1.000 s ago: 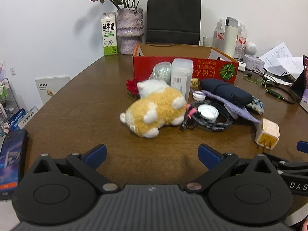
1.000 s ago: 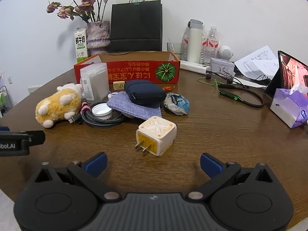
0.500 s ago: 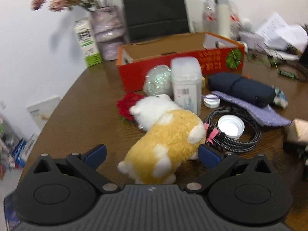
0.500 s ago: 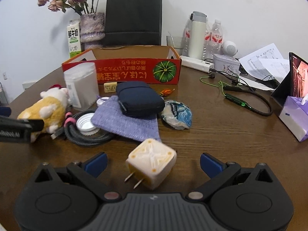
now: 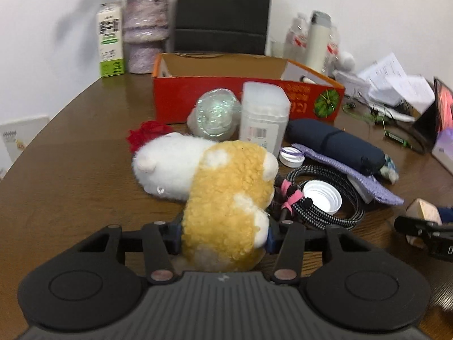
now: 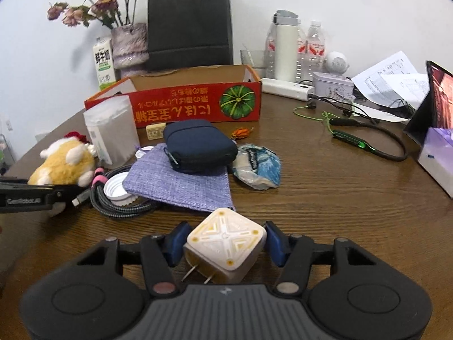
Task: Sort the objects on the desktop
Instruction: 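Carry plush and plug into the cardboard box and open both grippers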
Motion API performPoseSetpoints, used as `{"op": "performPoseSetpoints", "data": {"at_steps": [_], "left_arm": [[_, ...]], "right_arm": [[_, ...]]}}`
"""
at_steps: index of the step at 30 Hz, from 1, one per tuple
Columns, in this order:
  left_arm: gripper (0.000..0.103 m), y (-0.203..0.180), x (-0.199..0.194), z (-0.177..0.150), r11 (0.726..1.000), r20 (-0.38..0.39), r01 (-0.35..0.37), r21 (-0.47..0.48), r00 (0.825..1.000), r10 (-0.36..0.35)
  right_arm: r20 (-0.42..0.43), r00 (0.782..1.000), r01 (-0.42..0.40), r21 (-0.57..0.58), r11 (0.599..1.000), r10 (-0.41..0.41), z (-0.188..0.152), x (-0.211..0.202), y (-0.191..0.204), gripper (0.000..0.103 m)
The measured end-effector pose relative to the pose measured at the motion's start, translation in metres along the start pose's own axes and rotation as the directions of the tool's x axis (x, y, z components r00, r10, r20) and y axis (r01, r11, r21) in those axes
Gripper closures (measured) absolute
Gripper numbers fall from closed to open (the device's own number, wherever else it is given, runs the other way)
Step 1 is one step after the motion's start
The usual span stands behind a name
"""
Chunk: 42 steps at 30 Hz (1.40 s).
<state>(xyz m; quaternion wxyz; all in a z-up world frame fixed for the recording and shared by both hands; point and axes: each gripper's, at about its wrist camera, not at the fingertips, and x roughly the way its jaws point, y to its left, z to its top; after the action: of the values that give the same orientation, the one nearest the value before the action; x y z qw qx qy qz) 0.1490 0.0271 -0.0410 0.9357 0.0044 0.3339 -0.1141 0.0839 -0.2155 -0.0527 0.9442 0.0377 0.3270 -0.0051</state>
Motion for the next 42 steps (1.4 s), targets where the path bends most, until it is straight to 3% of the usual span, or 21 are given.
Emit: {"op": "performPoseSetpoints", "data": {"at_steps": [5, 10, 16, 21, 25, 30, 39, 42], "left_arm": [[0.053, -0.003, -0.025, -0.002, 1.0, 0.054, 0.0, -0.026, 0.999, 0.001], [0.053, -0.012, -0.056, 0.017, 1.0, 0.125, 0.019, -0.022, 0.992, -0.016], [0.053, -0.023, -0.085, 0.072, 0.995, 0.206, 0.085, -0.05, 0.976, -0.073], [0.053, -0.025, -0.084, 0.122, 0.987, 0.26, 0.13, -0.098, 0.96, -0.101], [0.053, -0.021, -0.056, 0.156, 0.984, 0.274, 0.117, -0.136, 0.959, -0.076], [0.053, -0.001, 0.006, 0.179, 0.976, 0.224, 0.093, -0.197, 0.973, -0.047], [0.053, 0.016, 0.12, 0.191, 0.974, 0.109, 0.032, -0.224, 0.994, -0.008], [0.052, 0.017, 0.143, 0.185, 0.977, 0.079, 0.024, -0.213, 0.997, -0.007]], "right_arm": [[0.031, 0.999, -0.014, 0.011, 1.0, 0.014, -0.001, -0.013, -0.002, 0.047], [0.12, 0.991, -0.054, 0.016, 0.998, 0.052, 0.018, -0.041, 0.0, 0.047], [0.251, 0.961, -0.121, -0.008, 0.993, 0.119, 0.072, -0.07, 0.01, 0.047], [0.327, 0.933, -0.149, -0.039, 0.988, 0.154, 0.132, -0.072, 0.025, 0.047], [0.327, 0.932, -0.142, -0.054, 0.988, 0.152, 0.173, -0.04, 0.037, 0.047], [0.264, 0.955, -0.136, -0.023, 0.99, 0.137, 0.209, 0.036, 0.04, 0.047], [0.117, 0.986, -0.12, -0.004, 0.993, 0.119, 0.228, 0.174, 0.039, 0.047], [0.086, 0.989, -0.117, 0.003, 0.993, 0.117, 0.221, 0.198, 0.036, 0.047]]}}
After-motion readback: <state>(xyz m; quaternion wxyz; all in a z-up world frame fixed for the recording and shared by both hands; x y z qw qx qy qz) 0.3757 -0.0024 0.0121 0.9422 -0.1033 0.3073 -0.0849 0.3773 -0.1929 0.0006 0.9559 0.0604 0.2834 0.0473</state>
